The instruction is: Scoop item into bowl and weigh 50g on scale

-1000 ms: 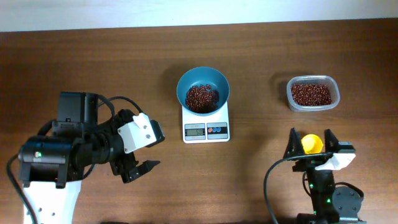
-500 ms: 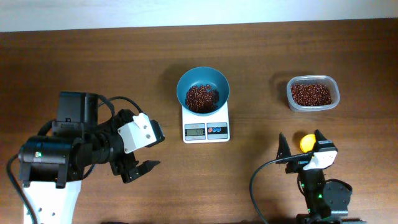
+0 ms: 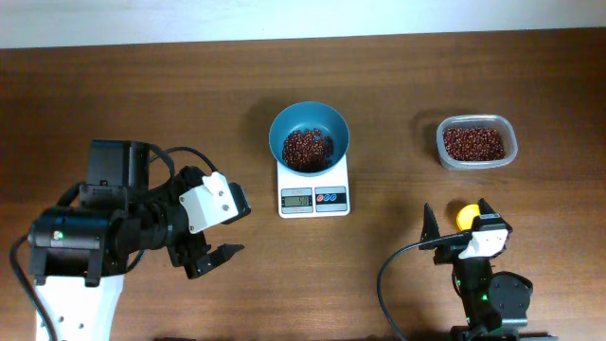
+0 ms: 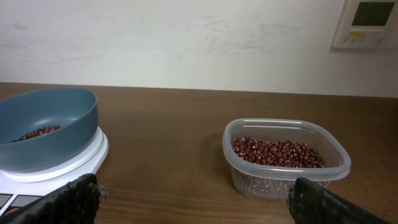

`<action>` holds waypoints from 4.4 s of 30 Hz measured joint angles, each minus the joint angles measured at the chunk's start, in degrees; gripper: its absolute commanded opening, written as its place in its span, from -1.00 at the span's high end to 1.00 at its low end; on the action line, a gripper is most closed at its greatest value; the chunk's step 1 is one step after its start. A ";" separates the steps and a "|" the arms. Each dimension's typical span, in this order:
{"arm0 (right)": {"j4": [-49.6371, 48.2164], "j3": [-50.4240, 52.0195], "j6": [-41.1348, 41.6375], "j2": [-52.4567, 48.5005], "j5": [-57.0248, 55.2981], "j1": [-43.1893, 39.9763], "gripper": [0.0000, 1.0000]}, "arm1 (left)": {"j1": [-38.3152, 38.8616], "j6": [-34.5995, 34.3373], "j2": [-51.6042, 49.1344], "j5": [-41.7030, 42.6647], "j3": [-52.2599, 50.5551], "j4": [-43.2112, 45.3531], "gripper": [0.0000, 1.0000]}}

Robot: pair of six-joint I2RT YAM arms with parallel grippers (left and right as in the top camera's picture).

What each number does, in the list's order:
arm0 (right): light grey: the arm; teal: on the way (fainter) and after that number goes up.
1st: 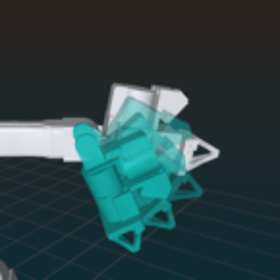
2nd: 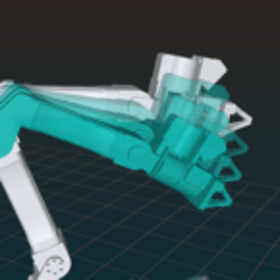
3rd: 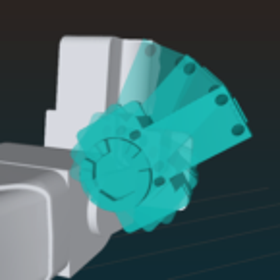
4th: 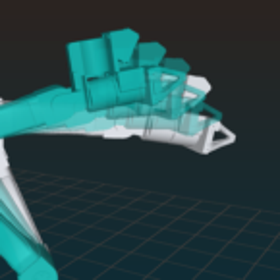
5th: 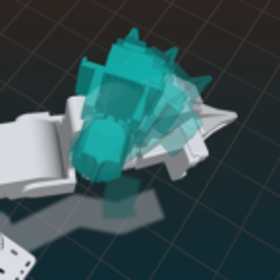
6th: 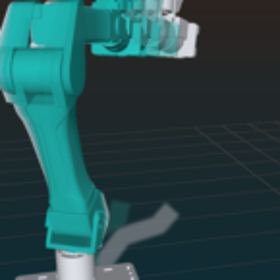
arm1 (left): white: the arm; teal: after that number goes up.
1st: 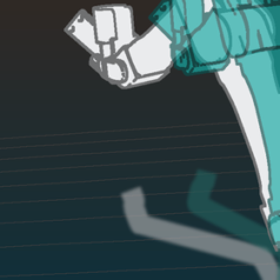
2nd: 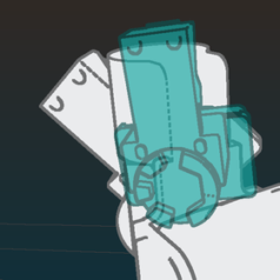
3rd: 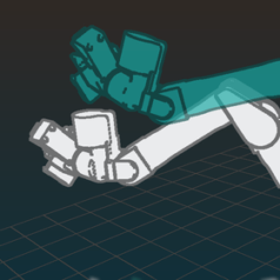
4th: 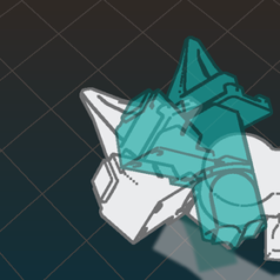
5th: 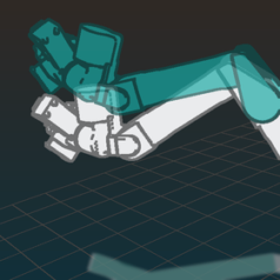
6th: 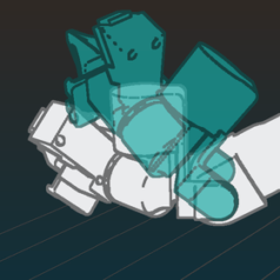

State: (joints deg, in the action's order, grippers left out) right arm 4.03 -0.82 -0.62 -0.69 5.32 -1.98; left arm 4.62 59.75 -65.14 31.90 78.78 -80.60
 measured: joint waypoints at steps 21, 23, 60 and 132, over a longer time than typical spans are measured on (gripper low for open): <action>0.00 0.00 -0.55 0.00 -0.15 0.00 -0.97 | 0.00 0.02 0.00 0.00 0.00 0.00 -0.98; 0.00 0.00 -0.68 0.00 -0.17 0.00 -0.97 | 0.00 0.02 0.00 0.00 0.00 0.00 -0.97; 0.00 0.00 -0.74 0.00 -0.17 0.00 -0.97 | 0.00 -0.04 0.57 4.02 0.00 1.57 -0.97; 0.00 0.02 -0.72 0.00 -0.39 0.11 -0.97 | -5.75 -58.29 64.26 -24.46 -76.35 73.40 -0.97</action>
State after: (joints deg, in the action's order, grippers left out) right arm 4.03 -0.80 -1.34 -0.69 4.93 -1.87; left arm -1.13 1.45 -0.89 7.44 2.44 -7.20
